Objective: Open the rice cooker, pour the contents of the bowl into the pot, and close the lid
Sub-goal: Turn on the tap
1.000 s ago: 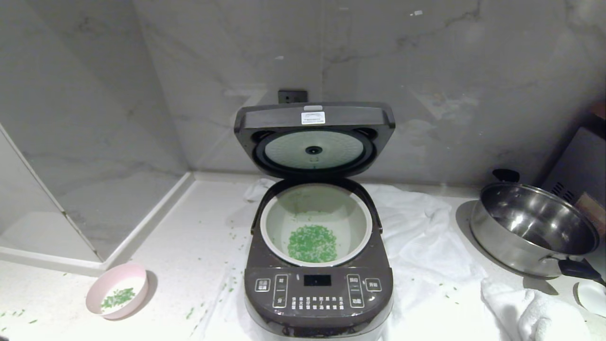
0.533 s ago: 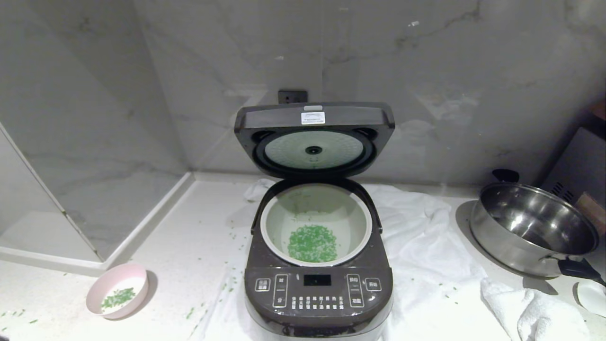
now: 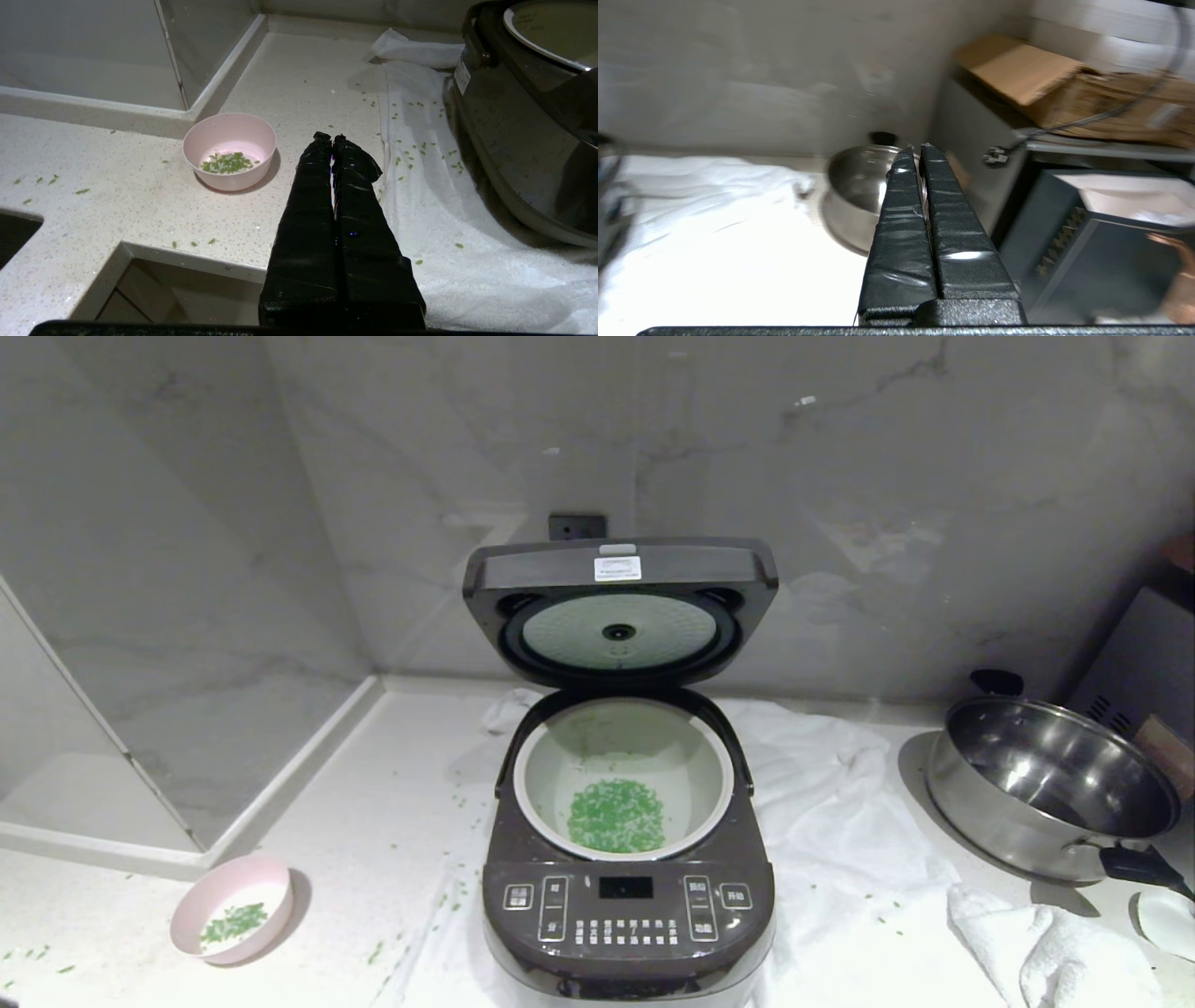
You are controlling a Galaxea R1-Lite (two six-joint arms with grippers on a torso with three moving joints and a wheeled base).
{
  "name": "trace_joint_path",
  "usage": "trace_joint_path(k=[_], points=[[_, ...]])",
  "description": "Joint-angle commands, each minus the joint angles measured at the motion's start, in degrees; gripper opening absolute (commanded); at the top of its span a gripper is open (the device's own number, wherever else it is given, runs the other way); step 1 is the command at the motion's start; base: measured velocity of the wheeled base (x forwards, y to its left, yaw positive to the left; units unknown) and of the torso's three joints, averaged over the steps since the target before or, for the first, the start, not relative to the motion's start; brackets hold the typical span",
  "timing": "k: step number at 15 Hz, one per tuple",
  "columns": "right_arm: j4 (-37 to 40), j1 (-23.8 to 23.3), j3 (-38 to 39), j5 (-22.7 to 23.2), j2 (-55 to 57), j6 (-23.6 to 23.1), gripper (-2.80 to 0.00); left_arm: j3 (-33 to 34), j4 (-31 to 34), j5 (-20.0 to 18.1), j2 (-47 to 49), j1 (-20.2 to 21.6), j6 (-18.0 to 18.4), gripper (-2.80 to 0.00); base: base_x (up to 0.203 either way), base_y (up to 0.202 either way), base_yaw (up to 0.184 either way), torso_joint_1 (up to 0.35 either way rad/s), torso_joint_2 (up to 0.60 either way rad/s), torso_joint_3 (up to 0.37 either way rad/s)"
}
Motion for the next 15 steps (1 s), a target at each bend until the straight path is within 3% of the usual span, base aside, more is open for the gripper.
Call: trace_joint_path(k=[1, 8, 11, 13, 15], points=[[0.07, 0.1, 3.19, 2.79, -6.26, -0.07, -2.8, 0.0, 0.02, 0.02, -0.01, 0.01, -0.05, -2.8, 0.0, 0.0, 0.0, 0.0, 0.0, 0.0], [-2.79, 0.2, 15.12, 14.03, -8.35, 0.74, -2.8, 0.0, 0.02, 0.02, -0.1, 0.01, -0.05, -2.8, 0.0, 0.0, 0.0, 0.0, 0.0, 0.0], [-7.72, 0.2, 22.95, 19.39, -8.39, 0.55, -2.8, 0.0, 0.02, 0.02, -0.01, 0.01, -0.05, -2.8, 0.0, 0.0, 0.0, 0.0, 0.0, 0.0], [-7.83, 0.2, 23.8, 20.49, -8.33, 2.14, -2.8, 0.0, 0.02, 0.02, -0.01, 0.01, -0.05, -2.8, 0.0, 0.0, 0.0, 0.0, 0.0, 0.0], [-2.61, 0.29, 23.7, 20.32, -8.33, 6.94, -2.8, 0.0, 0.02, 0.02, -0.01, 0.01, -0.05, -2.8, 0.0, 0.0, 0.0, 0.0, 0.0, 0.0]])
